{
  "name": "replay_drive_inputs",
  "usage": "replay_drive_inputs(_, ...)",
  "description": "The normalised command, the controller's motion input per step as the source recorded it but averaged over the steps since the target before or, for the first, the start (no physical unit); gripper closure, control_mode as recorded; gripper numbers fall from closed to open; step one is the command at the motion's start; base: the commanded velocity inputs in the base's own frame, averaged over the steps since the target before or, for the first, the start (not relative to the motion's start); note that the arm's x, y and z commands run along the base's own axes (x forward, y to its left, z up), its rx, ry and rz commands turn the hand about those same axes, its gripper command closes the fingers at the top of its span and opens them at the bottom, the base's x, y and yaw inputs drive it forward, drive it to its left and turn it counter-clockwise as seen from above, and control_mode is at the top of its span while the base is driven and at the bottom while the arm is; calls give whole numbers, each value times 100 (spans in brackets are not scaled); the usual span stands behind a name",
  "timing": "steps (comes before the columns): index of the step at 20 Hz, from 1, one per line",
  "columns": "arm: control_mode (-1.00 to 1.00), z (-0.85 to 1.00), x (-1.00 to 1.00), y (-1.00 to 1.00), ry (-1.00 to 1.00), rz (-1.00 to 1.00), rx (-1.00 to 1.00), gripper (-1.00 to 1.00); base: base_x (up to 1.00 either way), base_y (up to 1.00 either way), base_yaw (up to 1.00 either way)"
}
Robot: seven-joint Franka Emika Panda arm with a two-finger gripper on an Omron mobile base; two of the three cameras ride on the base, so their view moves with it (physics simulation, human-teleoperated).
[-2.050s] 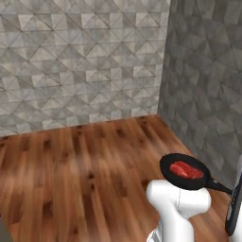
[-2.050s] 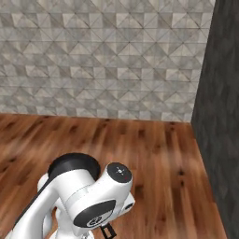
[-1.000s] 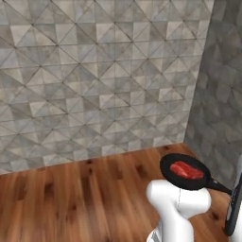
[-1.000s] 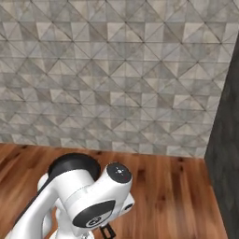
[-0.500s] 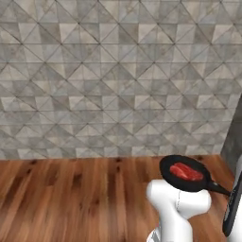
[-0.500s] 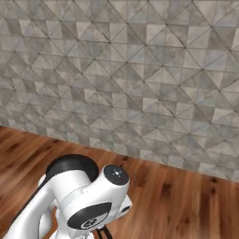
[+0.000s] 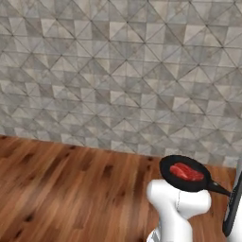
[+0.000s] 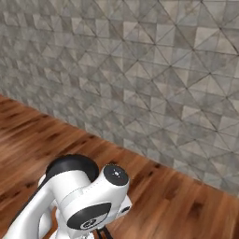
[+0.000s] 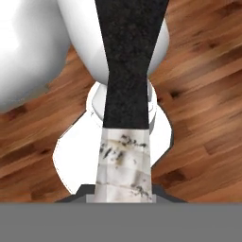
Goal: Pick up the pan with the steak in it and place it on the dining table. Then place the steak on the plate.
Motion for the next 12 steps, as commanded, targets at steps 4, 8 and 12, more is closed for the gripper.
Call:
replay_drive_inputs(4, 100, 0, 0, 0, 0, 0, 0, 100, 0, 0, 45)
replay_drive_inputs(8, 100, 0, 0, 0, 0, 0, 0, 100, 0, 0, 45)
replay_drive_inputs(12, 100, 0, 0, 0, 0, 0, 0, 100, 0, 0, 45)
